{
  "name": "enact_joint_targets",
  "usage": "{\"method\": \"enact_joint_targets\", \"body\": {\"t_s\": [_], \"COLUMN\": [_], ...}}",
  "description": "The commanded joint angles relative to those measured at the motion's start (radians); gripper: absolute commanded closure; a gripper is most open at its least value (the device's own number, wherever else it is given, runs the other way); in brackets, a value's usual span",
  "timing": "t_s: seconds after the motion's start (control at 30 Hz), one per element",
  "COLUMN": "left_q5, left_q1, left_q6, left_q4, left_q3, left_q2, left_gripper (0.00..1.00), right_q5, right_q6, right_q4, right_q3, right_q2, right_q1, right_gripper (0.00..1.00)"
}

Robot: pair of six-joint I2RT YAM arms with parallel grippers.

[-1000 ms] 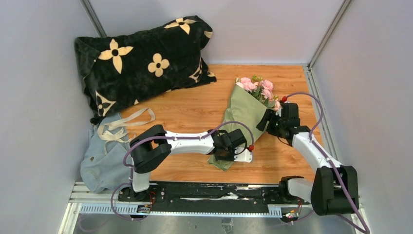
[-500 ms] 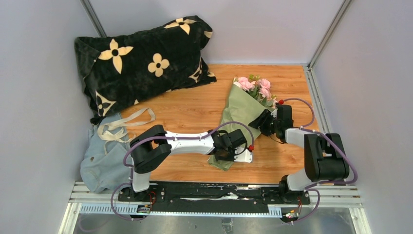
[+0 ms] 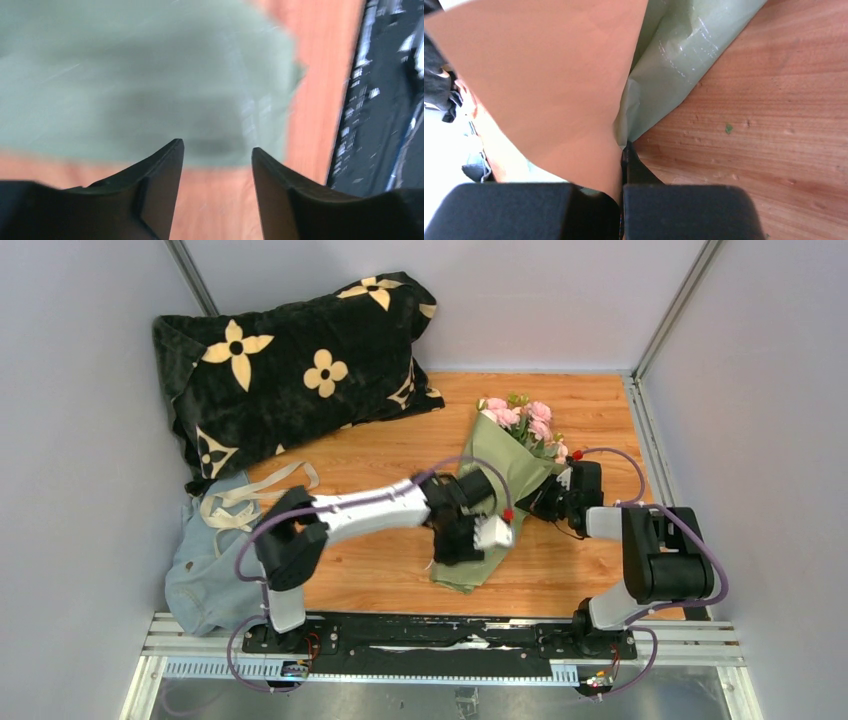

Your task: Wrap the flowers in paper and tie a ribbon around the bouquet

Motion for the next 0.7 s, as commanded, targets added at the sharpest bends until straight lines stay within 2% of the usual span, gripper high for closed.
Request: {"method": "enact_joint_targets", "body": {"t_s": [0.0,0.1,0.23,0.3,0.4,0.53,0.67], "left_q5": [0.064,-0.032,-0.146,-0.147,-0.128,-0.035,-0.010], "left_q1": [0.301,0.586,0.958,1.069,1.160,1.162,1.162], "left_q6": [-0.033,0.000,0.086,0.152,0.223,0.216,0.161], "left_q4": [-0.171,-0.170,-0.172,-0.175,-0.173,-0.170,-0.159], "left_q3": [0.102,0.077,0.052,0.040,0.017,0.065,0.160], "left_q2": [-0.183,-0.218,-0.155,-0.116,-0.051,0.041,0.137], "left_gripper": [0.36,0.31,0.31,0.31,0.32,0.33,0.33], "right_q5": [0.007,0.018,0.035,0.041,0.051,0.052,0.048], "right_q6": [-0.116,-0.147,-0.174,-0.188,-0.202,-0.218,-0.234], "right_q4": [-0.163,-0.202,-0.252,-0.276,-0.290,-0.298,-0.317], "right_q3": [0.007,0.016,0.037,0.048,0.056,0.060,0.070], "right_q2": [-0.017,-0.032,-0.057,-0.067,-0.075,-0.076,-0.083], "right_q1": [-0.018,-0.017,-0.018,-0.018,-0.018,-0.018,-0.017], "right_gripper": [1.00,1.00,1.00,1.00,1.00,1.00,1.00]}}
